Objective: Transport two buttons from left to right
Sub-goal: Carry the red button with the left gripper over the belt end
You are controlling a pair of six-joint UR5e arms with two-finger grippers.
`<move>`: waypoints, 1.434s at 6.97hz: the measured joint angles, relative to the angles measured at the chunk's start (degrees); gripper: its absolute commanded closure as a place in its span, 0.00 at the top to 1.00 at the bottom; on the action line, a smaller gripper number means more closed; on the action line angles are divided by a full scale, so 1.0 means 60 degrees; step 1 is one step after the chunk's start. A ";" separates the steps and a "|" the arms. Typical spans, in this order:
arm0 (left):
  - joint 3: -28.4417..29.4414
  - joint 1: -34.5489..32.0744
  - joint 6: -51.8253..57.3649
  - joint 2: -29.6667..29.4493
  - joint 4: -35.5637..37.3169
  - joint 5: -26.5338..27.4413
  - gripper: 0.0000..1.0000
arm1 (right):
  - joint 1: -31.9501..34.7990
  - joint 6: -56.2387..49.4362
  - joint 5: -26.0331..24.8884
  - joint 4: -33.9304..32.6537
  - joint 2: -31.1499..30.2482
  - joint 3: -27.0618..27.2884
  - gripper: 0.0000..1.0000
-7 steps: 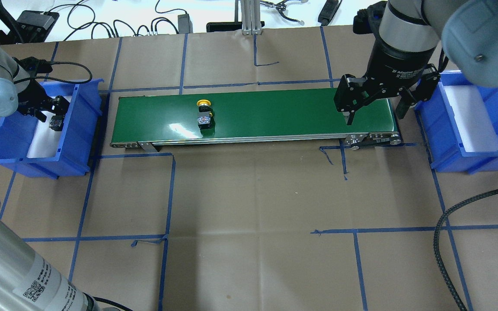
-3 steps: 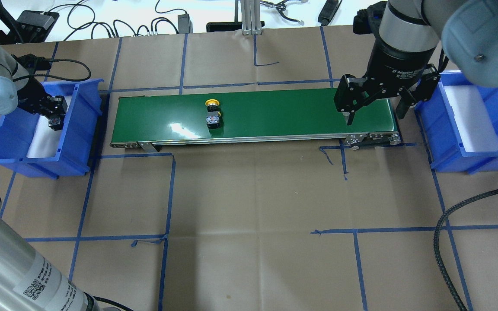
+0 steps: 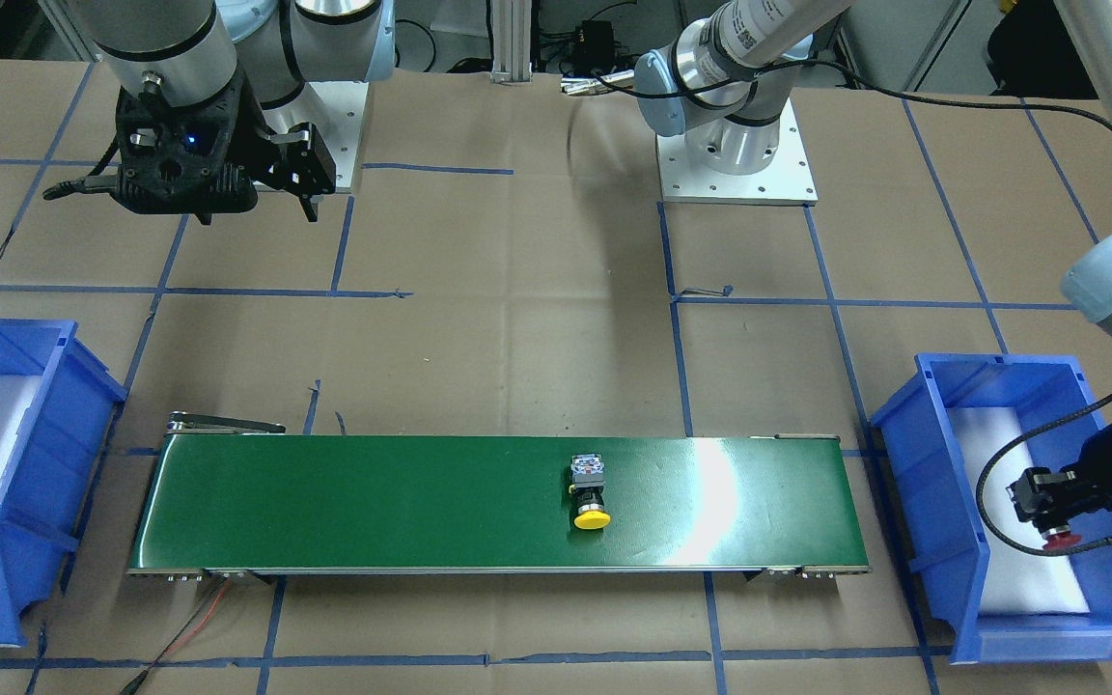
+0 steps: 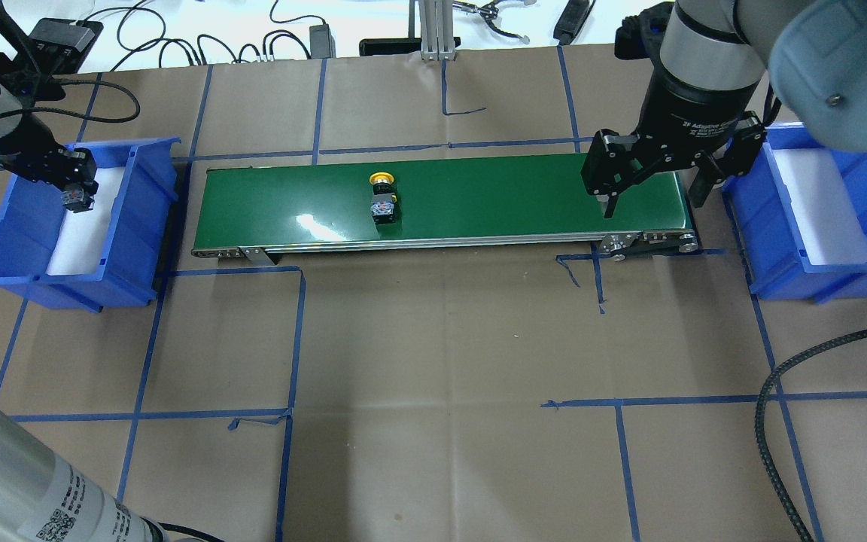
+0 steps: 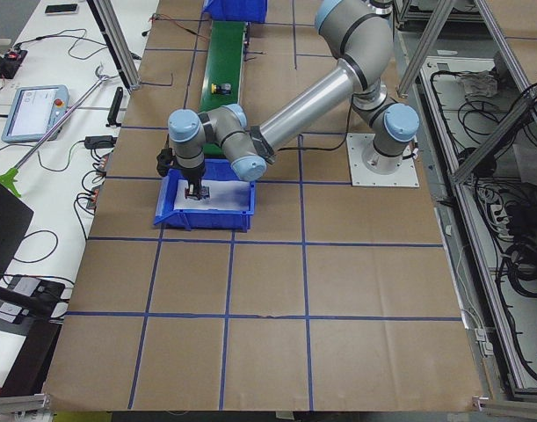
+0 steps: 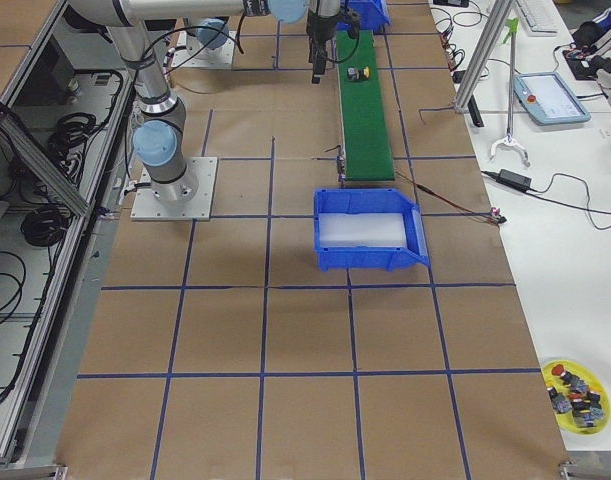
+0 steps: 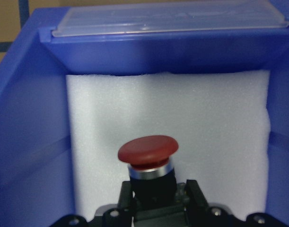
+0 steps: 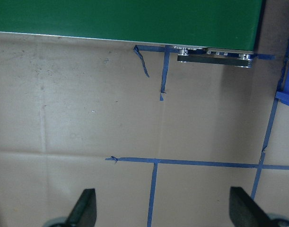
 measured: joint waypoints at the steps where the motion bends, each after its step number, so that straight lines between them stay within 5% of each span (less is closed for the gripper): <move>1: 0.0041 0.0001 0.0023 0.0547 -0.0656 0.0026 0.05 | 0.0000 0.0000 0.0000 0.0004 0.0000 0.0000 1.00; 5: -0.0050 -0.0596 -0.0440 0.1753 -0.1940 -0.0049 0.04 | 0.0000 0.0000 0.0000 0.0016 0.0000 0.0000 1.00; 10: -0.0494 -0.3293 -0.2798 0.1860 -0.1943 0.0020 0.04 | 0.0000 -0.0010 -0.0004 0.0019 0.0000 0.0000 1.00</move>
